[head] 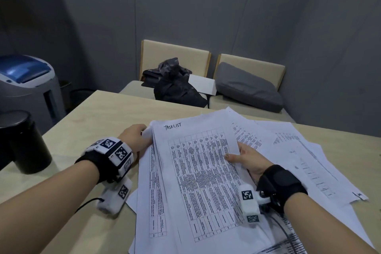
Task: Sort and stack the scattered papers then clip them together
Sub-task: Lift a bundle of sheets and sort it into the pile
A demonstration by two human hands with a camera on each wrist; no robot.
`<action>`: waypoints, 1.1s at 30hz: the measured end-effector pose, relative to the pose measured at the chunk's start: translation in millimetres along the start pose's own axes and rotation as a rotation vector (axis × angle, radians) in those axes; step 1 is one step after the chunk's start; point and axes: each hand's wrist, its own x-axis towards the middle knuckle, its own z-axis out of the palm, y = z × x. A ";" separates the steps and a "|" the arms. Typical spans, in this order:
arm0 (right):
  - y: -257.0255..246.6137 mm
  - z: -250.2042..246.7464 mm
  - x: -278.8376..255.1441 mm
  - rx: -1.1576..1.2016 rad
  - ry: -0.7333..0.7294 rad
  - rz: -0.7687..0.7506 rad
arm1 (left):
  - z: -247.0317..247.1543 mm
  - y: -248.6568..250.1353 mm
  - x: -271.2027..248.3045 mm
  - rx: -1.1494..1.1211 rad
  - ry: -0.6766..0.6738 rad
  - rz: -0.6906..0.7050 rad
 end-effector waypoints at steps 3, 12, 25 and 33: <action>-4.9 -0.5 2.8 0.029 0.076 0.057 | 2.2 10.6 0.2 -0.378 0.000 -0.013; -15.1 12.6 1.7 0.172 0.136 0.144 | 12.1 53.8 -3.3 -0.721 -0.013 -0.089; -43.6 40.6 -13.6 0.319 0.349 0.049 | 3.3 42.0 -41.2 -0.523 -0.124 -0.001; -38.3 -27.1 -52.7 -0.675 0.402 0.186 | -11.0 3.2 -23.1 -0.082 0.081 -0.201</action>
